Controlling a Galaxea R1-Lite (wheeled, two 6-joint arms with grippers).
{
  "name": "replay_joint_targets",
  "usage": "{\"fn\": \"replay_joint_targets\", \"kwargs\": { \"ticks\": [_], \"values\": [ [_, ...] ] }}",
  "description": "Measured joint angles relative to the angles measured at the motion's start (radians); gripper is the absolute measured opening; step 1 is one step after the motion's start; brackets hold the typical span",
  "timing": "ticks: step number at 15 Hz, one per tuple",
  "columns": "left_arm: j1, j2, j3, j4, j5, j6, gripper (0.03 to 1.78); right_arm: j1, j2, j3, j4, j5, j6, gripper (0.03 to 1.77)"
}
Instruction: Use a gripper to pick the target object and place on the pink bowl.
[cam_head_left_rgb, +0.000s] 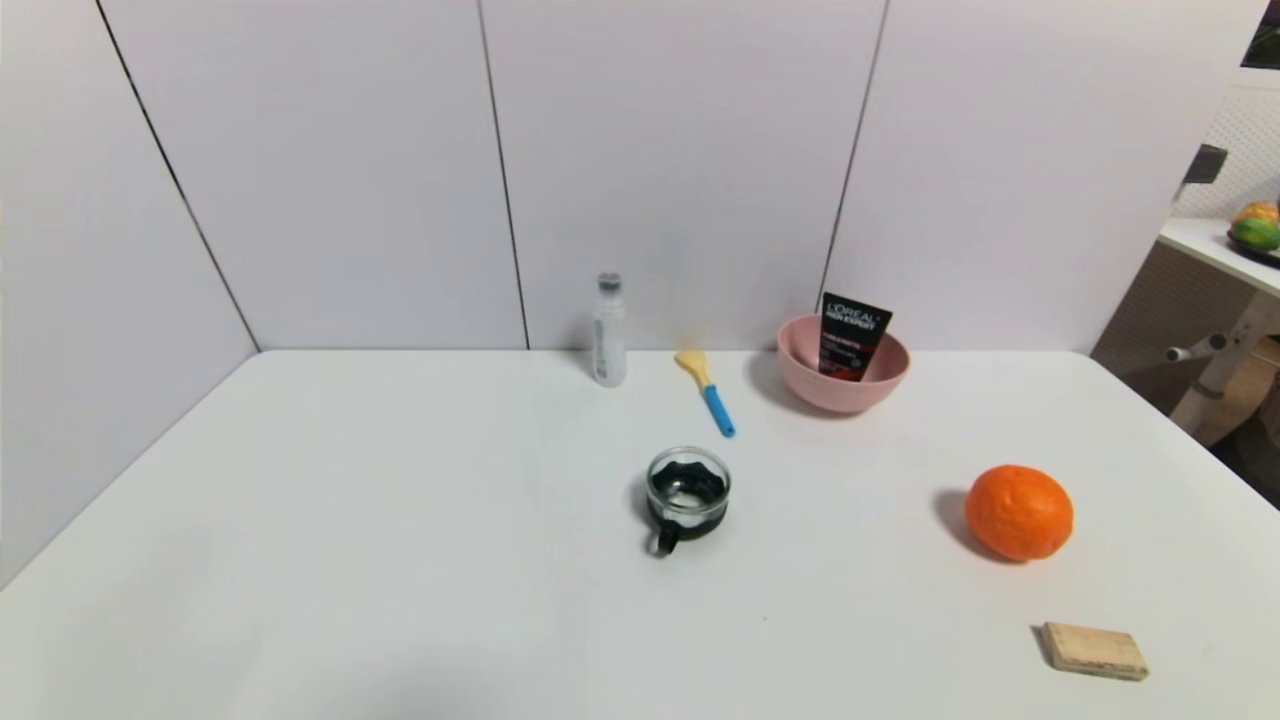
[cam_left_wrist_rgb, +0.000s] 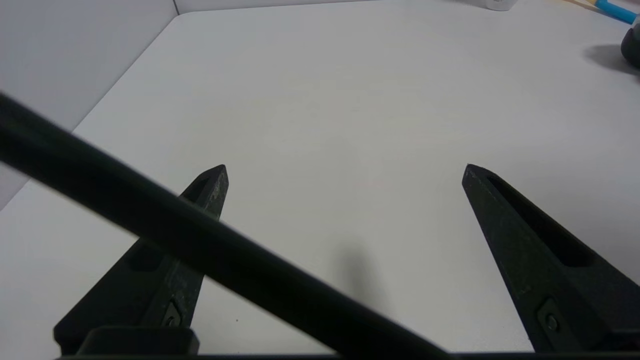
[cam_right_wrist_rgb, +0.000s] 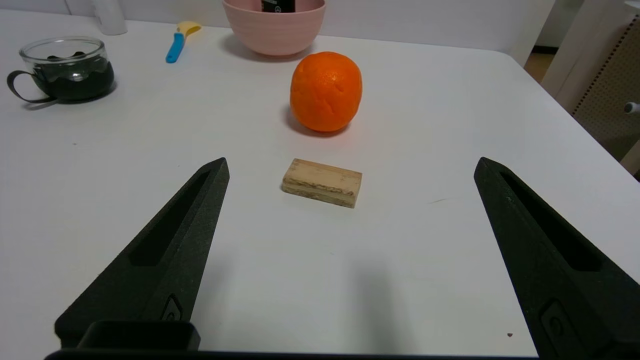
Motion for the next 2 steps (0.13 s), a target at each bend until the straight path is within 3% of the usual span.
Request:
{"fn": "replay_joint_targets", "kwargs": {
  "ticks": [2],
  "values": [
    [0.000,0.000,0.000,0.000,0.000,0.000,1.69,0.000,0.000,0.000,0.000,0.000,0.003,1.69]
  ]
}}
